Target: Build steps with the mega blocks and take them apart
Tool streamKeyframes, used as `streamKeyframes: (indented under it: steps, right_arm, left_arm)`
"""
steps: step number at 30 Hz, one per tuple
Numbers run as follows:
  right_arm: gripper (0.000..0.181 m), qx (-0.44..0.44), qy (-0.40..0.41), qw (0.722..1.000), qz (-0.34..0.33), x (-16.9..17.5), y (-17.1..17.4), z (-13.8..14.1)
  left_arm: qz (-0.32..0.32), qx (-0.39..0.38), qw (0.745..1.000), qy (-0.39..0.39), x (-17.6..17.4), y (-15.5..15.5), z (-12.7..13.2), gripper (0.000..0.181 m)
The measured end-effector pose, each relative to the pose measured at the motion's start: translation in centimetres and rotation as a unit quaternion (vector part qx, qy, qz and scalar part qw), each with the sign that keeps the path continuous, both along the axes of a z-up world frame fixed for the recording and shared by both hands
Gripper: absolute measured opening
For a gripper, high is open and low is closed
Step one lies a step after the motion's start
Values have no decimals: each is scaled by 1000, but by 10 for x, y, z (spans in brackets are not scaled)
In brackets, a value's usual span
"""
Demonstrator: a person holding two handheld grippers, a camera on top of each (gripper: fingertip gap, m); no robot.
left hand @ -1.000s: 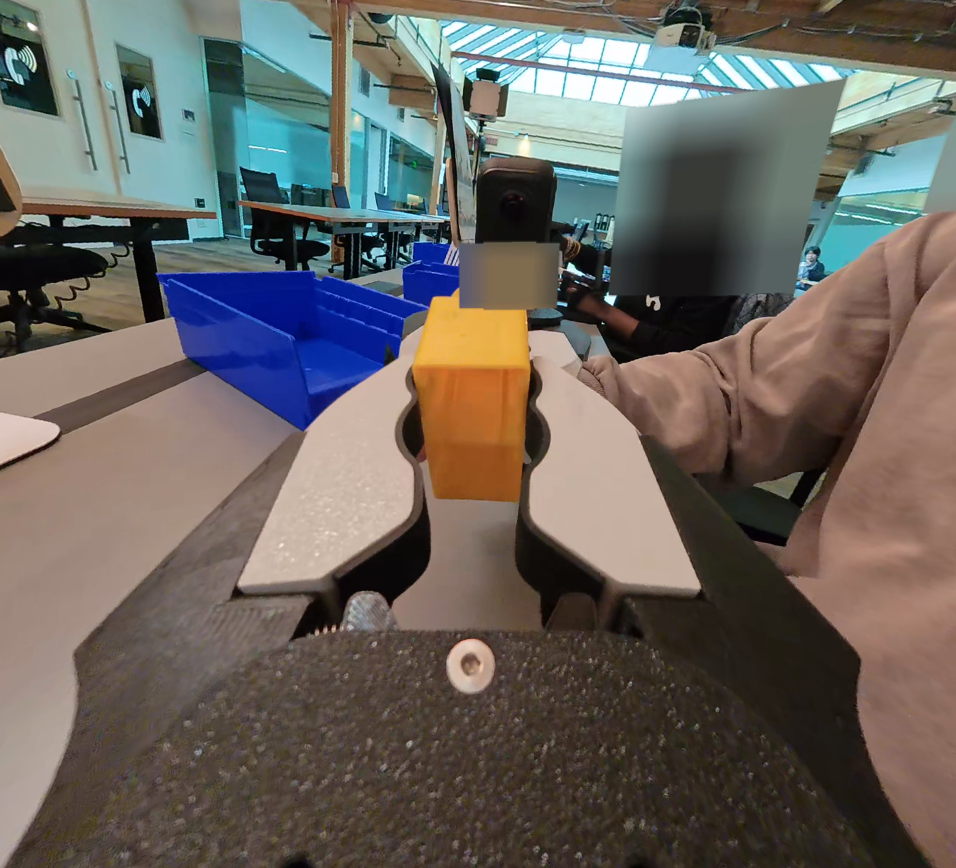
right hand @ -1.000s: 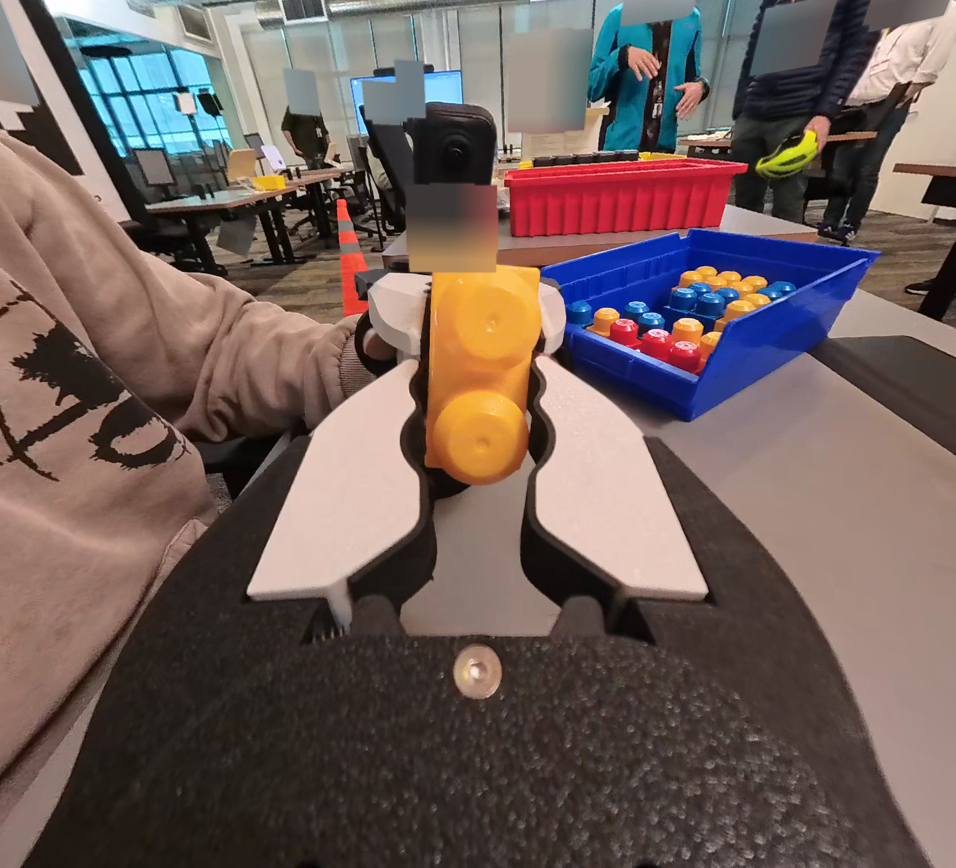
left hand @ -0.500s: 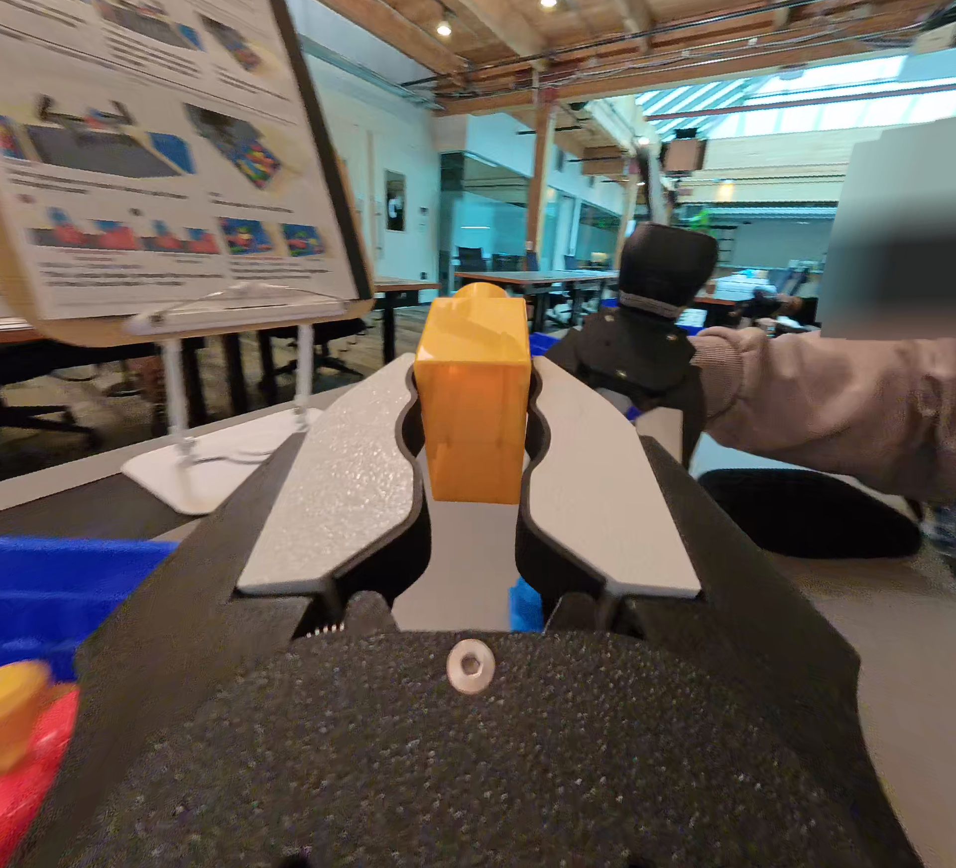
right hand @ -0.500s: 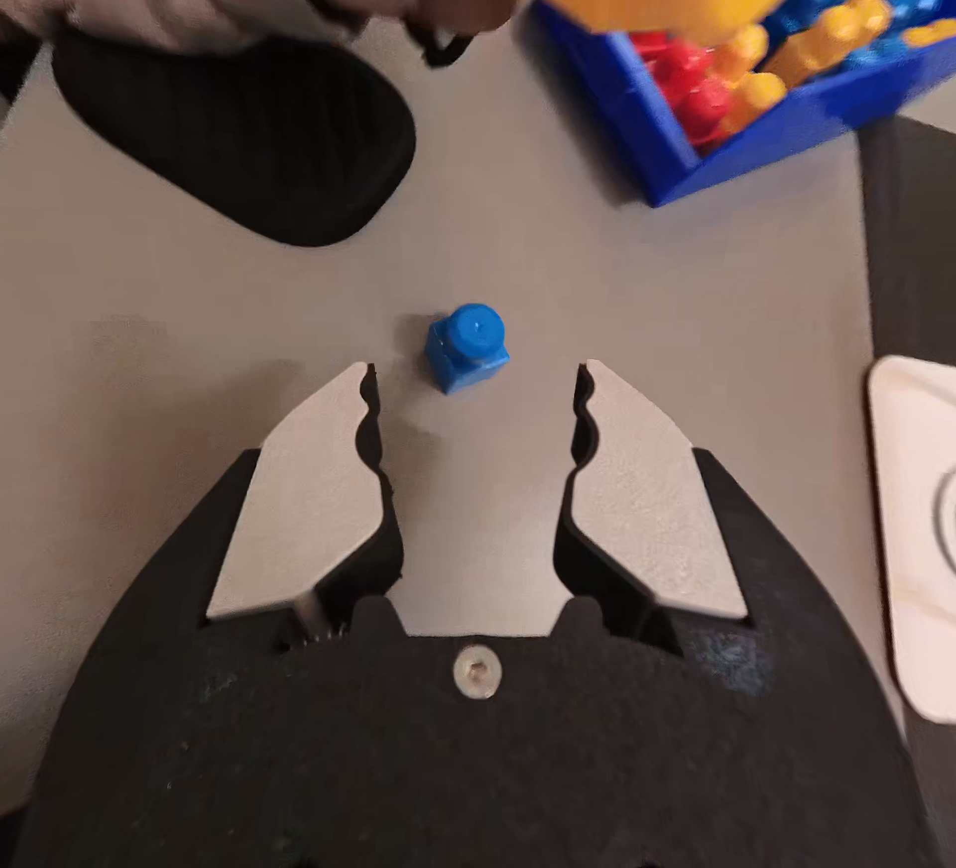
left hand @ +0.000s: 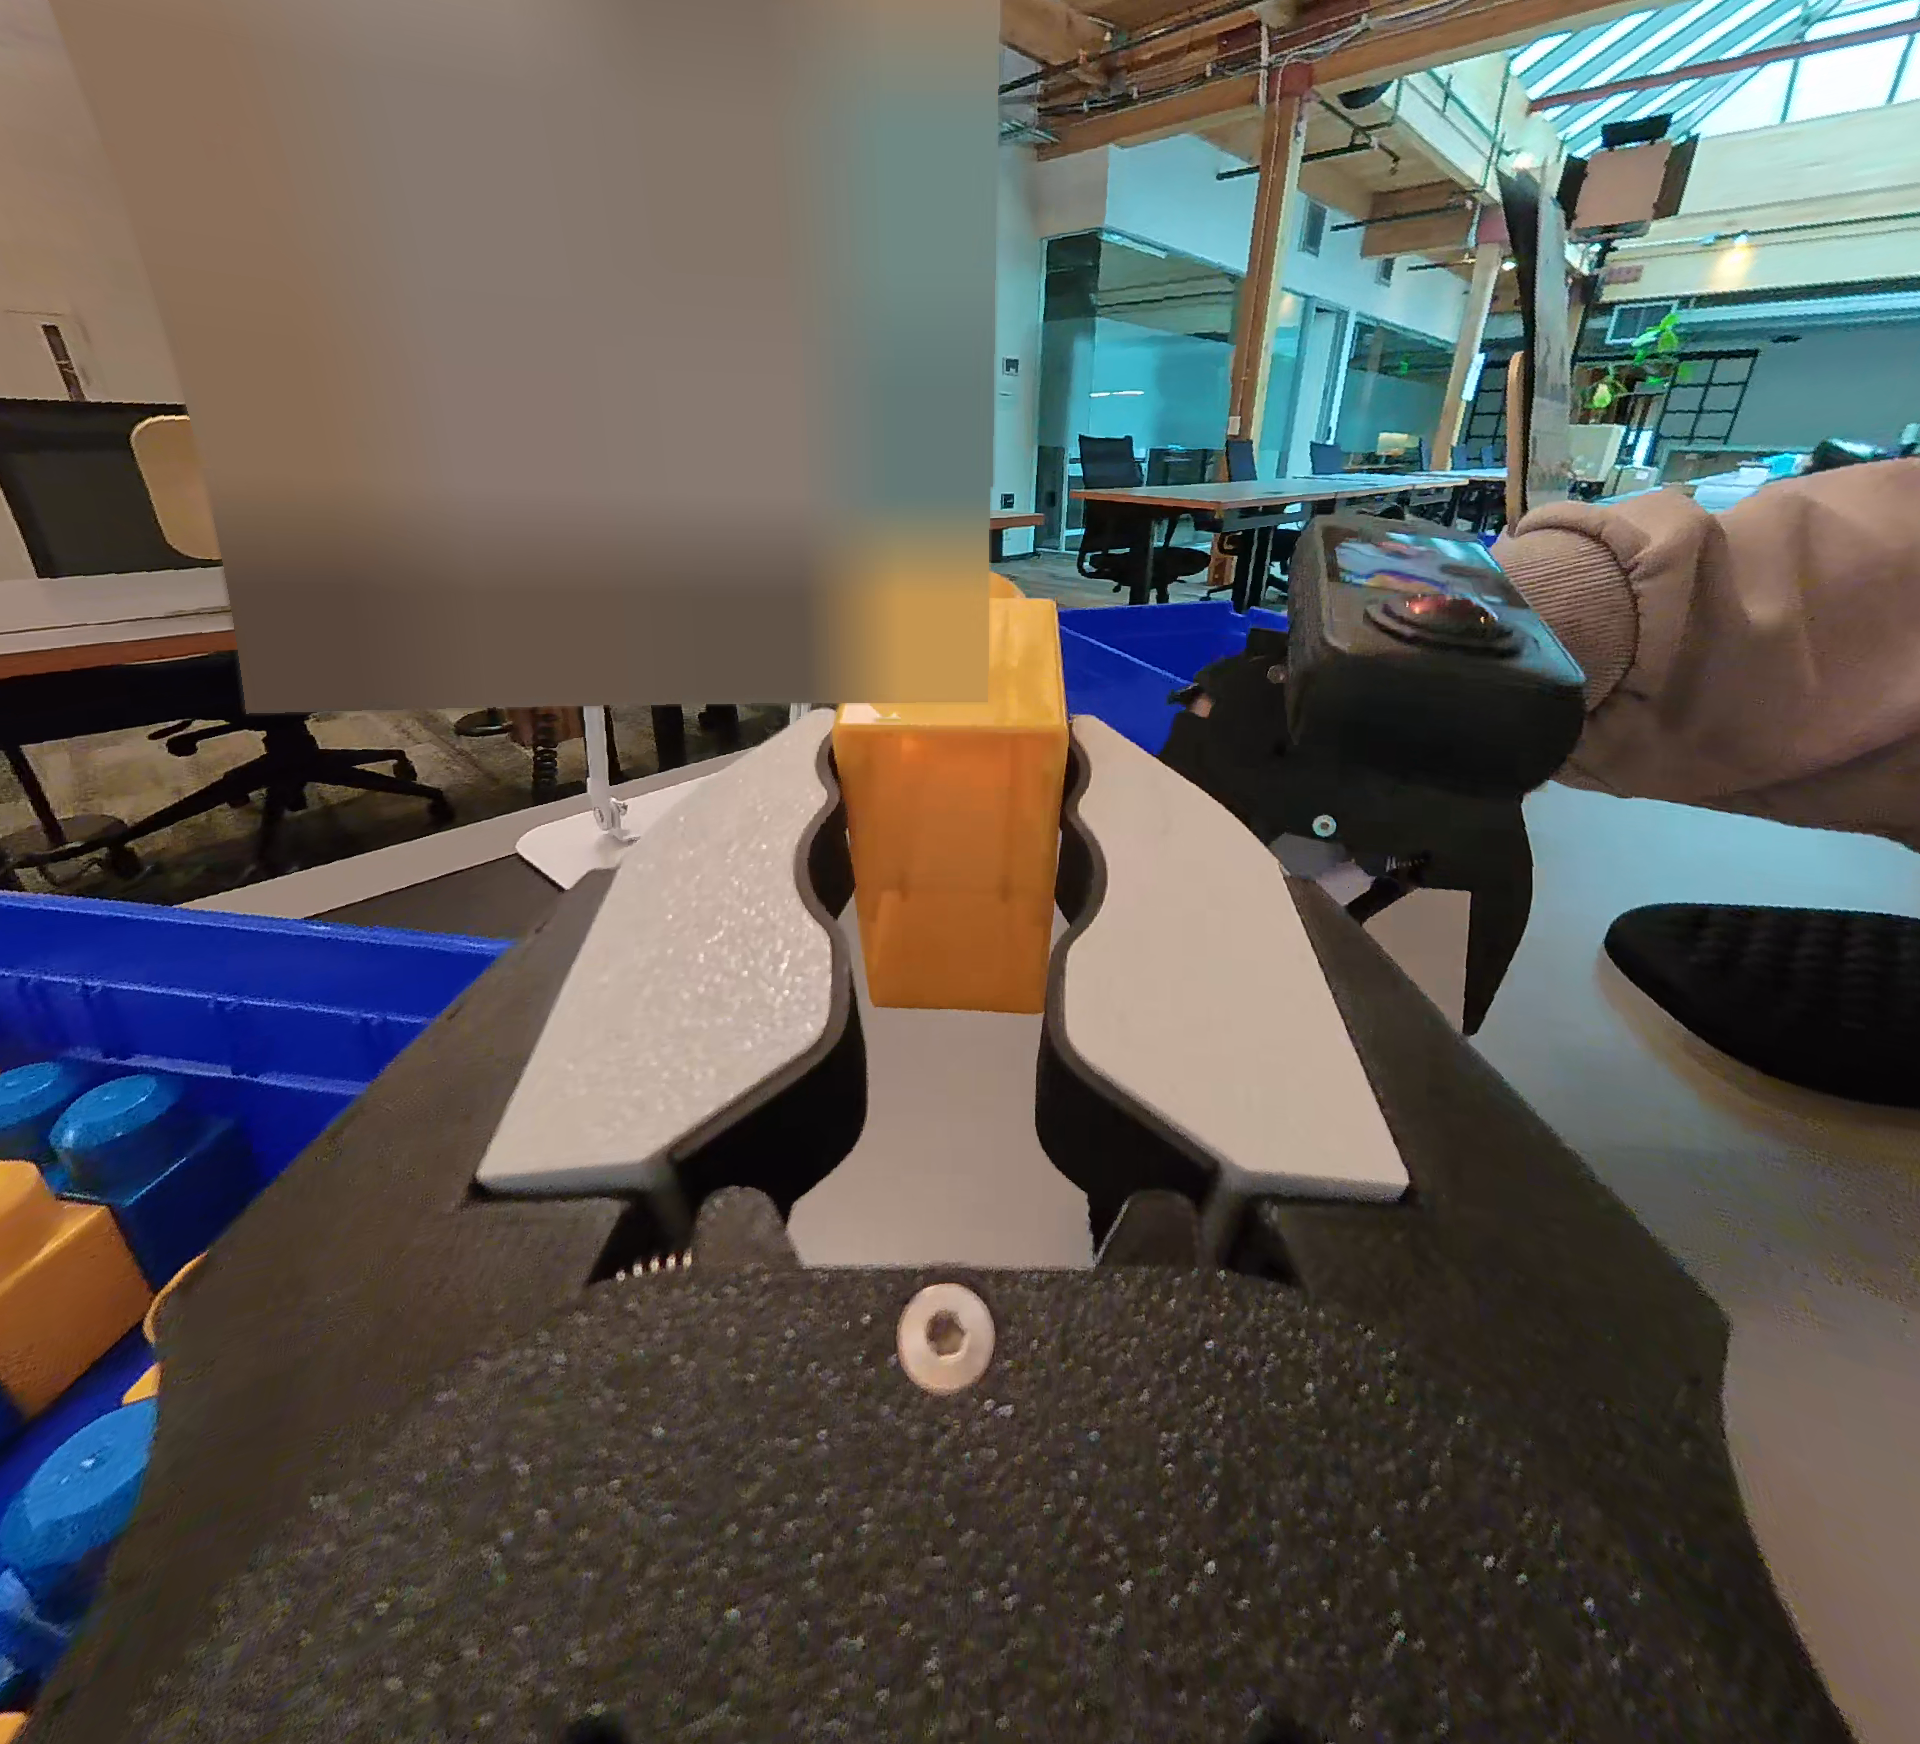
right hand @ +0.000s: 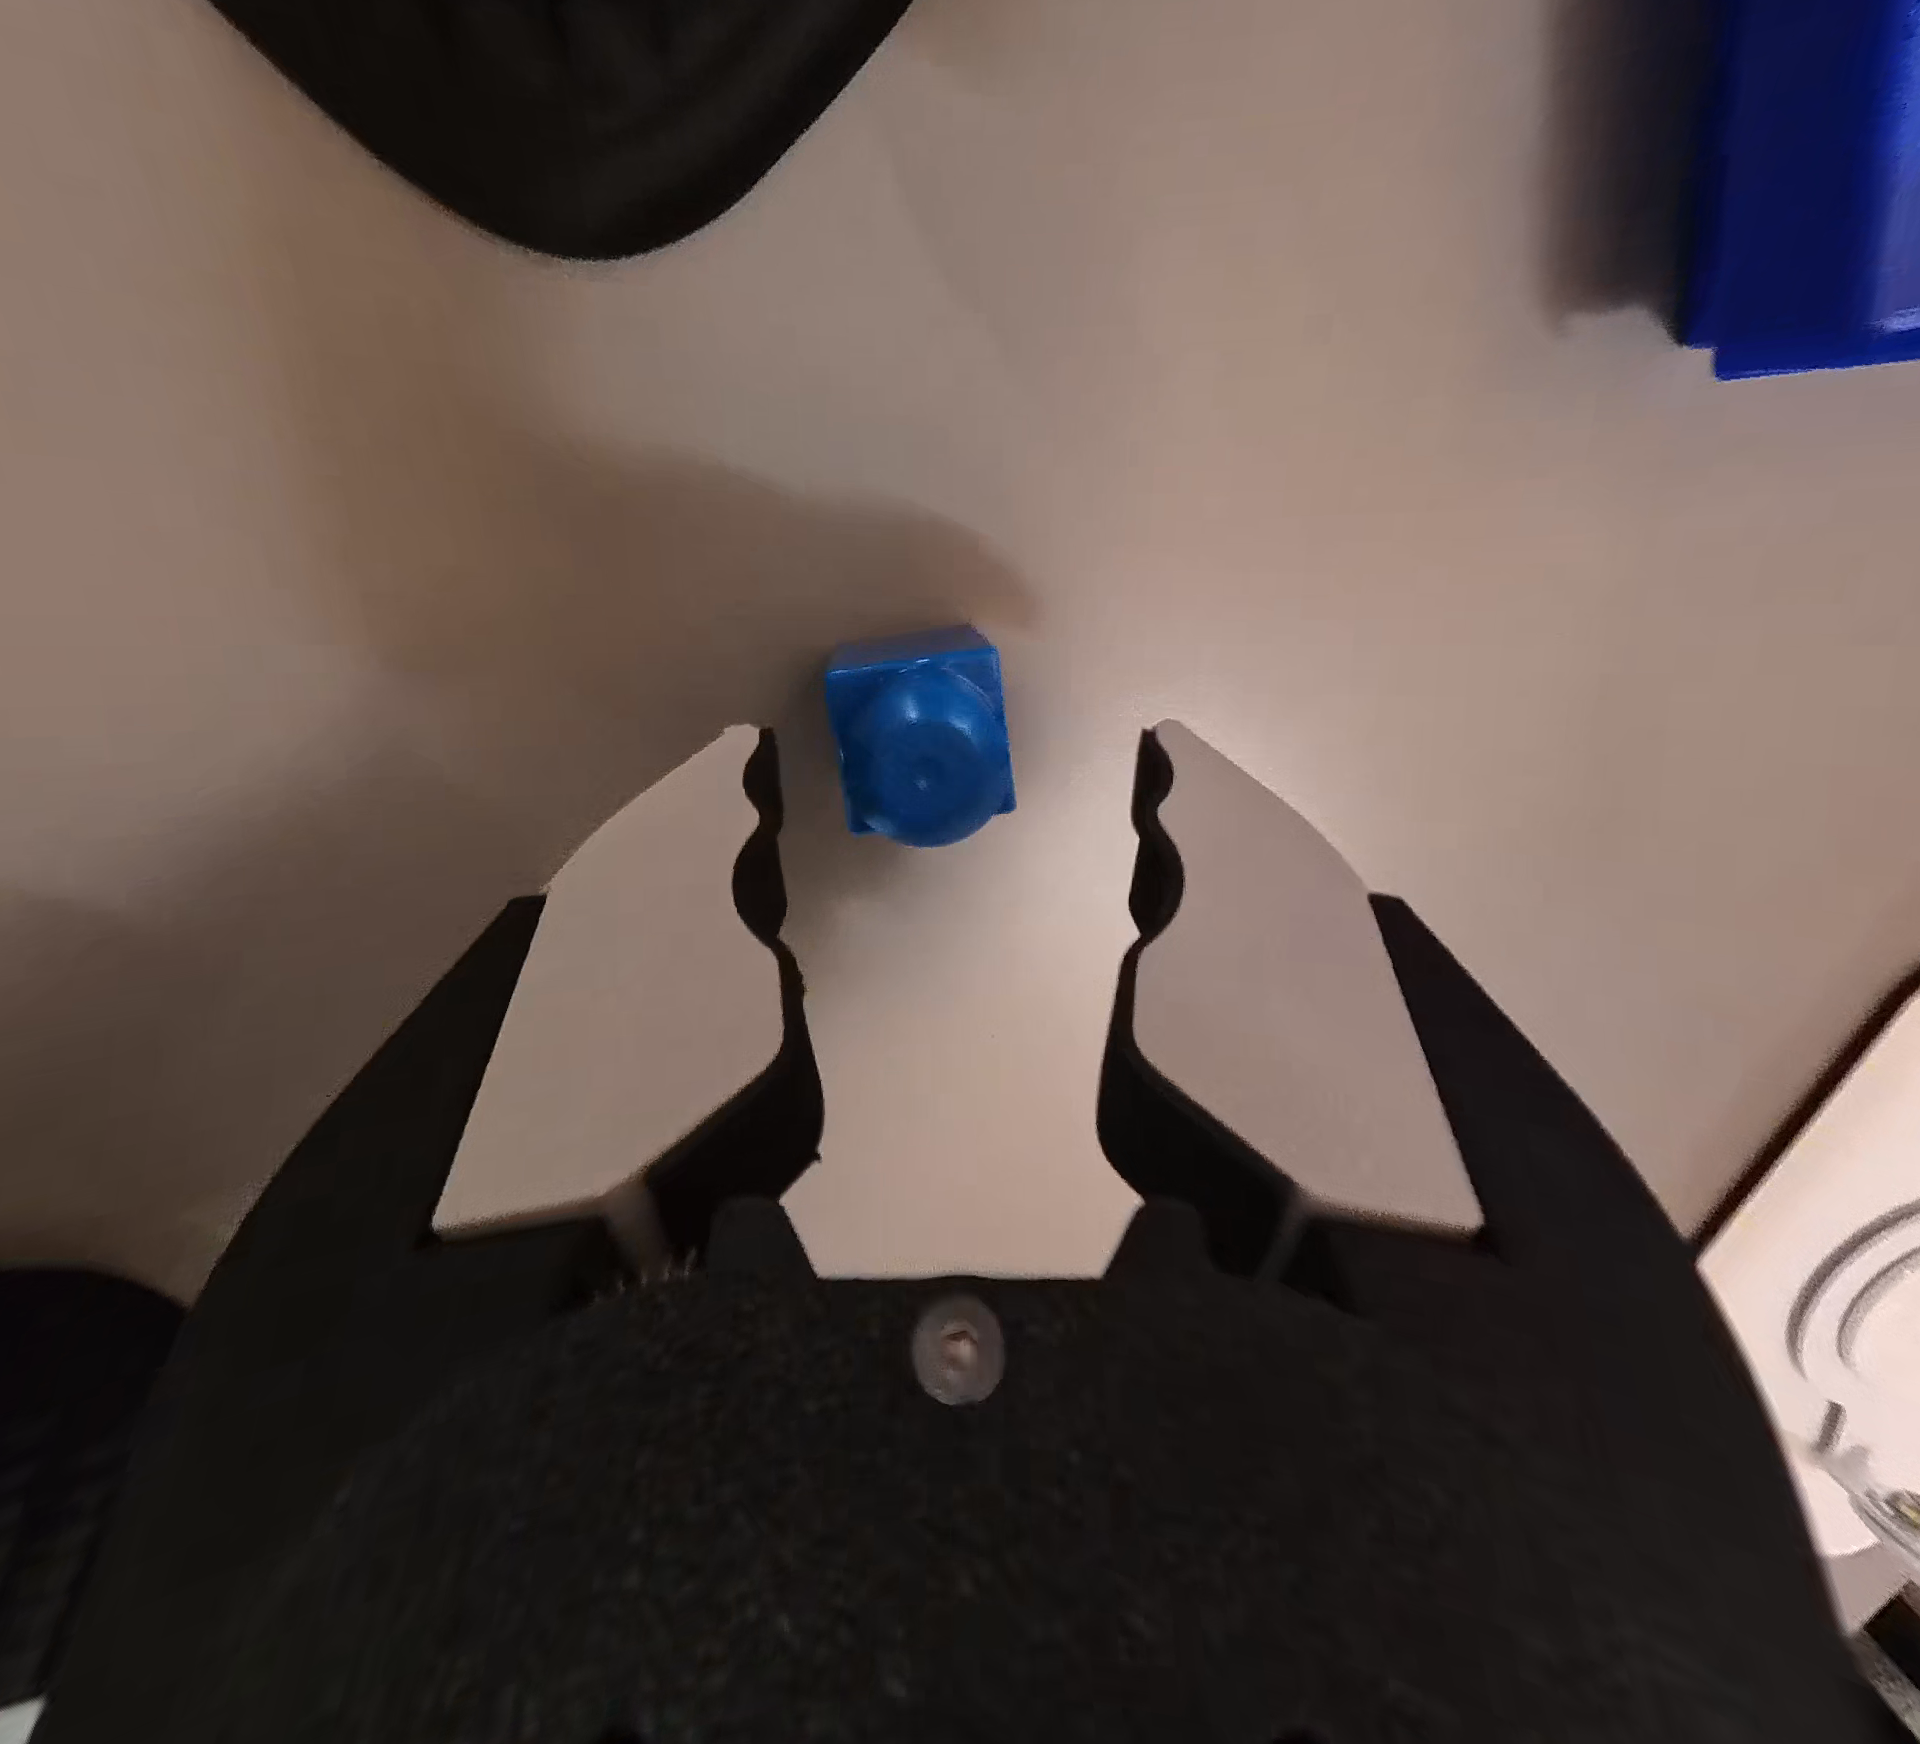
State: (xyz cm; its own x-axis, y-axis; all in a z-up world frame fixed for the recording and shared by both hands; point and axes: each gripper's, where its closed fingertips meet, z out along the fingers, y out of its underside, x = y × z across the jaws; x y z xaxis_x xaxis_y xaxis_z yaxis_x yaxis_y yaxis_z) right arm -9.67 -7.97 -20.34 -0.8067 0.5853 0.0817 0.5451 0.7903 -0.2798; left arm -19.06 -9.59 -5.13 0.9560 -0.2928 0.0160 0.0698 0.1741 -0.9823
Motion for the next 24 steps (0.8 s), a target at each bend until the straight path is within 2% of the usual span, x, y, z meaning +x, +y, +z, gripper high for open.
streamKeyframes:
  steps: [3, 4, 6, 8, 10, 12, 14, 17, 19, 21, 24]
  right_arm:
    - [62, 19, -11, 1000, 11, 1, -1, -8]
    - [57, 19, -12, 1000, 12, 1, -2, -11]
    - [34, 16, -9, 1000, 15, 0, -3, -14]
    - [33, 2, 7, 1000, 14, 0, -2, -10]
    - [33, -33, 40, 999, -3, 0, 1, 4]
    - [33, -101, 102, 989, -34, -2, 7, 34]
    - [33, -193, 186, 961, -66, 0, 13, 78]
    - [33, -344, 317, 879, -92, 14, 21, 150]
    - [33, -405, 373, 829, -96, 25, 22, 181]
    - [33, -431, 393, 807, -93, 32, 17, 191]
    - [33, -439, 382, 809, -84, 36, 4, 181]
  left_arm:
    - [-1, -1, 1000, 7, 2, 0, 0, 37]
    - [0, -1, 1000, 7, 1, -1, 0, 36]
    - [2, 0, 1000, 5, -1, -2, 1, 36]
    - [0, 0, 1000, 4, -1, -3, 0, 36]
    - [-8, 0, 1000, 3, 1, -4, 0, 36]
    - [-22, 0, 1000, 1, 6, -5, 0, 36]
    - [-48, 1, 999, -6, 15, -6, 0, 36]
    - [-104, 1, 994, -15, 37, -7, 1, 37]
    - [-143, -2, 989, -19, 55, -8, 0, 36]
    - [-177, -5, 984, -20, 74, -8, 0, 36]
    - [-210, -12, 978, -11, 96, -8, -3, 36]
